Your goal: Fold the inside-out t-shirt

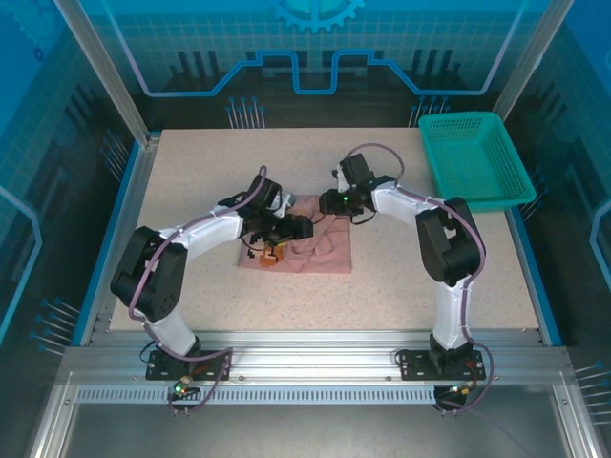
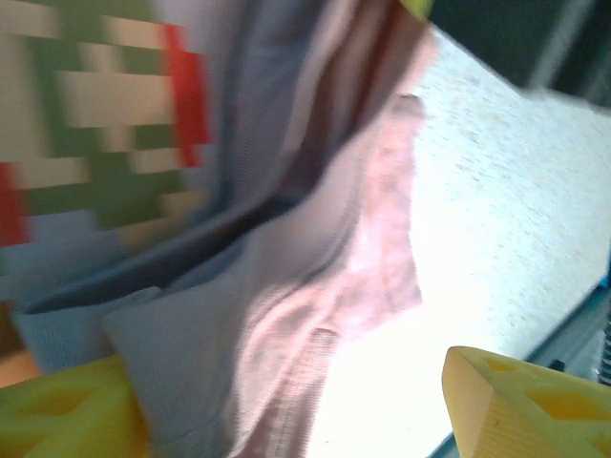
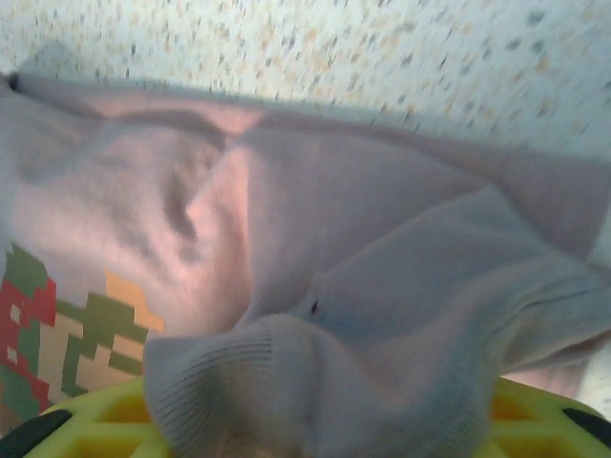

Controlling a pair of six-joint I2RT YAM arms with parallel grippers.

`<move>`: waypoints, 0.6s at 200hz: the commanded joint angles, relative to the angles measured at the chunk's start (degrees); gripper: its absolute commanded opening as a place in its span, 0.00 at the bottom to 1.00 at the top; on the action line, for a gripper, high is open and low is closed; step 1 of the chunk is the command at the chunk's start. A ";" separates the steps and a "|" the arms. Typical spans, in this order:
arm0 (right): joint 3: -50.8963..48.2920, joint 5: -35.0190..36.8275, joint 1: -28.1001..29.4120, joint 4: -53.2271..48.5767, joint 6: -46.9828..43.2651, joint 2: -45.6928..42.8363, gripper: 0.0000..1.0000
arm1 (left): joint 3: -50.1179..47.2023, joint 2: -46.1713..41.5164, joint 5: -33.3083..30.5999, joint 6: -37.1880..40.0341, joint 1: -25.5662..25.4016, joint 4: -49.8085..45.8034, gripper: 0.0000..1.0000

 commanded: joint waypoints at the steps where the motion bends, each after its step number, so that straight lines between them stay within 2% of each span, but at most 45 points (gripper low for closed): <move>1: 4.46 0.15 -2.30 -3.08 -1.25 2.26 0.47 | 1.91 2.71 4.94 -2.06 -4.43 5.30 0.74; 25: 8.16 -1.94 -4.62 -6.04 -2.60 4.47 0.50 | 6.18 6.64 6.29 -3.91 -9.65 9.16 0.74; 43: 10.14 -4.10 -6.63 -8.16 -4.40 5.03 0.59 | 10.16 8.59 5.82 -2.66 -12.59 8.52 0.77; 55: 11.70 -5.66 -7.67 -10.16 -5.77 5.18 0.65 | 11.94 9.60 5.47 -2.00 -13.59 8.45 0.80; 74: 12.42 -6.35 -8.96 -13.02 -8.23 3.82 0.69 | 14.04 10.58 5.79 -0.67 -13.98 7.23 0.85; 92: 8.77 -6.01 -10.28 -13.35 -9.40 -0.73 0.72 | 13.38 8.70 5.82 1.47 -14.04 6.99 0.87; 120: -4.26 -7.94 -11.97 -10.92 -8.58 -11.94 0.73 | 6.91 0.12 3.31 5.94 -12.52 6.99 0.89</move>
